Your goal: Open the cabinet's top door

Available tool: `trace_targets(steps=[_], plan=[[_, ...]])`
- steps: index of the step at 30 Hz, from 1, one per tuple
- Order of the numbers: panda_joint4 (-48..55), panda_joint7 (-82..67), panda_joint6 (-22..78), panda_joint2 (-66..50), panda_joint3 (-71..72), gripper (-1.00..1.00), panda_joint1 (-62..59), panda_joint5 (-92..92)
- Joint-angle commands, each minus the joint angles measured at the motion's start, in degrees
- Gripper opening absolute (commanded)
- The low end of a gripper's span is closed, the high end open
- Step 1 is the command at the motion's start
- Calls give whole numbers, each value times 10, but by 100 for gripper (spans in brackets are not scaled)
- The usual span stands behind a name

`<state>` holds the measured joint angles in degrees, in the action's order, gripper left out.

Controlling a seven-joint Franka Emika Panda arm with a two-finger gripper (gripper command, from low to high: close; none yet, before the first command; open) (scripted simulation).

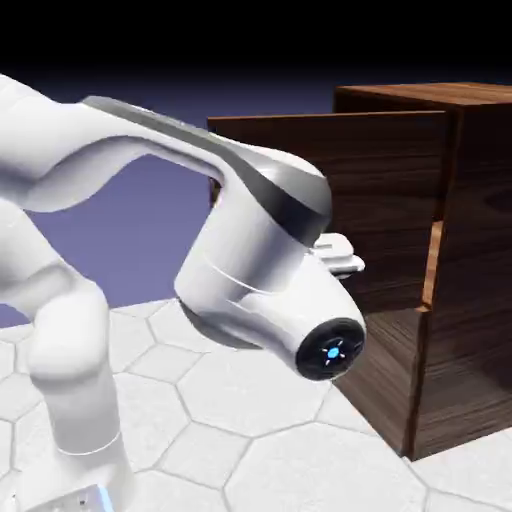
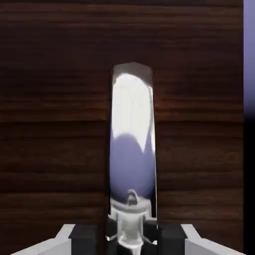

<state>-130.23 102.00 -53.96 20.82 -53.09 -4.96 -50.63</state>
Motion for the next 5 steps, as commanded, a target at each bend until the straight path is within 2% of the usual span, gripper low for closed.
trace_targets(steps=[1,4,5], plan=[[18,-12,21,-21,-14,-100,11,4],[59,-43,70,-72,-44,-100,32,9],[59,-43,70,-72,-44,100,32,9]])
